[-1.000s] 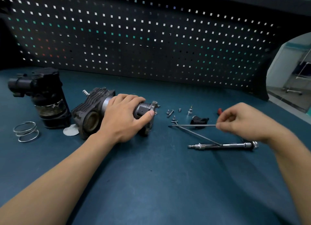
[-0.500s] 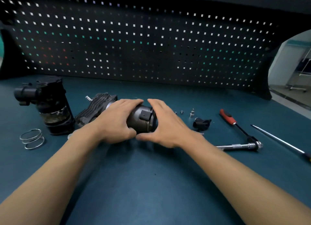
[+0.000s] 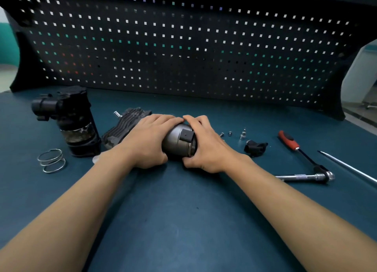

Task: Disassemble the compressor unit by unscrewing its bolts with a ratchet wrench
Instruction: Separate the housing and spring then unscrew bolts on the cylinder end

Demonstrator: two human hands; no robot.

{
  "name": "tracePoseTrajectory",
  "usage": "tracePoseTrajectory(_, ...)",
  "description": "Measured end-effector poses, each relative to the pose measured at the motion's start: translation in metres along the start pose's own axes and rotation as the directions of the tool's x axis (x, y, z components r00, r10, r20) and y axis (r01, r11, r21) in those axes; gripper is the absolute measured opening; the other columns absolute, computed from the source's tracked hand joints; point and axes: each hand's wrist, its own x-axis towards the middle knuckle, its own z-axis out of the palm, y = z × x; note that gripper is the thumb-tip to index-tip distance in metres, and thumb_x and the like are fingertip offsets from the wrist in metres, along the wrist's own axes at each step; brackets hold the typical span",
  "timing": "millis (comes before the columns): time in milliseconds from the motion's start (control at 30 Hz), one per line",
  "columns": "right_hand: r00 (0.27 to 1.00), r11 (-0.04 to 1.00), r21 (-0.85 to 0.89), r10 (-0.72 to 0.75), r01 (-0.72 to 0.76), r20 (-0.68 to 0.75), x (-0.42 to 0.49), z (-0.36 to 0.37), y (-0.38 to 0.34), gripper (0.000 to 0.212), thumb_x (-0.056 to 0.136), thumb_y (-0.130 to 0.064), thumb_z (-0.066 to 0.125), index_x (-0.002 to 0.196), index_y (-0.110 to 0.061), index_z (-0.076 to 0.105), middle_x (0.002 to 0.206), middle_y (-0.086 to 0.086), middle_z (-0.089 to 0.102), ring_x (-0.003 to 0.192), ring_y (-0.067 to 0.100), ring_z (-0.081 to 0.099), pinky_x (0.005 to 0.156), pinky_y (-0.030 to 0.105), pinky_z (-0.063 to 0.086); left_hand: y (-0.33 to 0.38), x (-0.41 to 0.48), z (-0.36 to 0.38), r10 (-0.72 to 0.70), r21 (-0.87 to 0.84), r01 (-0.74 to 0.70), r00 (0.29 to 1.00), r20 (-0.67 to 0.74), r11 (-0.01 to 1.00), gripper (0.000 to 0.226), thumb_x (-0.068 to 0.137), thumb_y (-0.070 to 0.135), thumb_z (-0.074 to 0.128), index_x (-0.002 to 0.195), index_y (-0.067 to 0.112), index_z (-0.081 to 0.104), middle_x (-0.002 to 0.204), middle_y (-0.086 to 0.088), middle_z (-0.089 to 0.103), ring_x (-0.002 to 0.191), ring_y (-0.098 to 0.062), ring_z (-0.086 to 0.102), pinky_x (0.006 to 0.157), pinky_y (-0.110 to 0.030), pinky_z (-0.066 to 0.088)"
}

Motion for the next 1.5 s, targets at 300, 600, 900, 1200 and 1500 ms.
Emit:
tracePoseTrajectory(300, 0.997, 0.997, 0.031, -0.074, 0.074, -0.021, -0.004, -0.004, -0.003, 0.098, 0.065, -0.026, 0.082, 0.147, -0.033, 0.028, 0.124, -0.009, 0.025, 0.098, 0.02, 0.054, 0.083, 0.027, 0.049, -0.004, 0.001, 0.004, -0.015, 0.041, 0.018, 0.998, -0.067, 0.999, 0.098, 0.056, 0.05, 0.077, 0.144, 0.035, 0.035, 0.136, 0.012, 0.046, 0.123, -0.016, 0.039, 0.108, -0.031, 0.026)
tracePoseTrajectory(600, 0.99, 0.995, 0.017, -0.094, 0.096, -0.102, -0.011, 0.002, -0.006, 0.082, 0.061, -0.031, 0.079, 0.133, -0.029, 0.038, 0.121, -0.009, 0.029, 0.094, 0.019, 0.055, 0.083, 0.038, 0.054, -0.002, 0.001, 0.004, -0.016, 0.021, 0.018, 0.994, -0.11, 1.0, 0.093, 0.052, 0.058, 0.08, 0.134, 0.028, 0.048, 0.128, 0.009, 0.055, 0.112, -0.019, 0.046, 0.101, -0.035, 0.037)
tracePoseTrajectory(900, 0.957, 1.0, 0.002, -0.026, 0.028, -0.289, -0.023, 0.016, -0.013, 0.09, 0.055, -0.05, 0.088, 0.129, -0.023, 0.045, 0.12, -0.01, 0.037, 0.1, 0.013, 0.05, 0.087, 0.033, 0.049, -0.002, 0.002, -0.004, 0.019, -0.049, -0.021, 0.998, -0.053, 0.999, 0.103, 0.045, 0.056, 0.089, 0.136, 0.024, 0.053, 0.133, 0.008, 0.057, 0.115, -0.018, 0.046, 0.102, -0.031, 0.035)
tracePoseTrajectory(1200, 0.975, 0.974, -0.181, -0.164, 0.136, -0.149, -0.022, -0.007, -0.015, 0.089, 0.06, -0.043, 0.08, 0.134, -0.018, 0.037, 0.123, -0.003, 0.033, 0.105, 0.017, 0.045, 0.08, 0.043, 0.053, -0.005, -0.001, -0.005, 0.065, -0.155, -0.09, 0.985, -0.158, 0.984, 0.091, 0.047, 0.044, 0.093, 0.128, 0.022, 0.058, 0.121, 0.011, 0.062, 0.107, -0.017, 0.048, 0.095, -0.033, 0.039)
tracePoseTrajectory(1500, 0.962, 0.976, -0.183, -0.157, 0.117, -0.224, -0.026, -0.004, -0.017, 0.087, 0.06, -0.041, 0.079, 0.133, -0.014, 0.043, 0.129, -0.003, 0.039, 0.112, 0.019, 0.047, 0.084, 0.041, 0.053, -0.003, -0.003, -0.007, 0.049, -0.158, -0.072, 0.987, -0.15, 0.985, 0.094, 0.048, 0.047, 0.093, 0.131, 0.021, 0.057, 0.126, 0.009, 0.061, 0.11, -0.019, 0.048, 0.099, -0.034, 0.039)
